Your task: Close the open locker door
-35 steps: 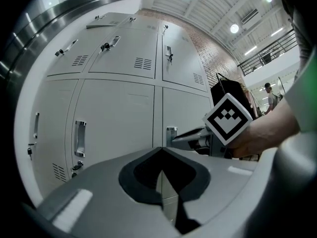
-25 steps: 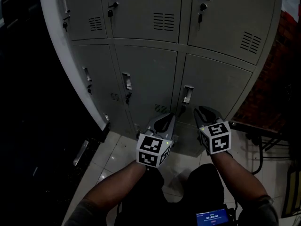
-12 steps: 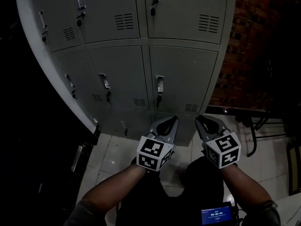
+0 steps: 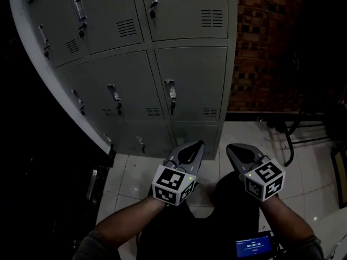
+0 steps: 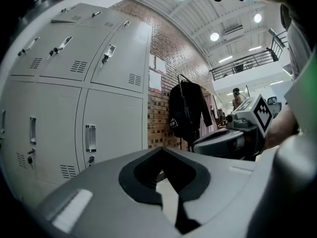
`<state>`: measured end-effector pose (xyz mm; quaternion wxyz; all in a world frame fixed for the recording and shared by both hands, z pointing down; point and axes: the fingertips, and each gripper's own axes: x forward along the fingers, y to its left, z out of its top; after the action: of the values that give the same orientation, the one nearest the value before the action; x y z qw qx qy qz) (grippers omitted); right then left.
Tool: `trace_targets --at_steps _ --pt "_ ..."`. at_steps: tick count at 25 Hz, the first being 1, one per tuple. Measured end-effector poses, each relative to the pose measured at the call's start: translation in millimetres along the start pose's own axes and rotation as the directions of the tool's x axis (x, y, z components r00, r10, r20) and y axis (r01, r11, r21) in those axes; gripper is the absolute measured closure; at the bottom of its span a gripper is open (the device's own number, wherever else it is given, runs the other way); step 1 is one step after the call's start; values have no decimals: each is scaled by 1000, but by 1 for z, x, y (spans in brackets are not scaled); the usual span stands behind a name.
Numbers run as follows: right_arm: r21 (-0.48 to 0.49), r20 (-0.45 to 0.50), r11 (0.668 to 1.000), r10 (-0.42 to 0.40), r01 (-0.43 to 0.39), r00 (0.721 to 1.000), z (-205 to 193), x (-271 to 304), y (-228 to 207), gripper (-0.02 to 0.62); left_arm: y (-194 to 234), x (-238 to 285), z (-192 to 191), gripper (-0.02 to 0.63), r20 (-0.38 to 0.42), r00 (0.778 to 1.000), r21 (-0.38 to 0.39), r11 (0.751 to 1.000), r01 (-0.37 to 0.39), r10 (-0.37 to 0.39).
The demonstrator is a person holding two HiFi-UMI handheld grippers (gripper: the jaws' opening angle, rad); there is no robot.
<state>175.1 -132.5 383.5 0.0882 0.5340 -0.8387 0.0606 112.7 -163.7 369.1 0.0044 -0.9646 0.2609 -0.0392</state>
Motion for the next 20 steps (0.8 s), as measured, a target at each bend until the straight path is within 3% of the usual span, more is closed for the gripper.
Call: trace_targets --at_steps 8,20 --pt "-19 -20 999 42 -42 999 -3 -11 17 589 -8 -15 -5 609 -11 1000 -37 999 6 -6" --pt "-14 -17 999 45 -45 999 -2 -9 15 589 -5 -46 -4 609 -30 999 -2 1000 13 -13"
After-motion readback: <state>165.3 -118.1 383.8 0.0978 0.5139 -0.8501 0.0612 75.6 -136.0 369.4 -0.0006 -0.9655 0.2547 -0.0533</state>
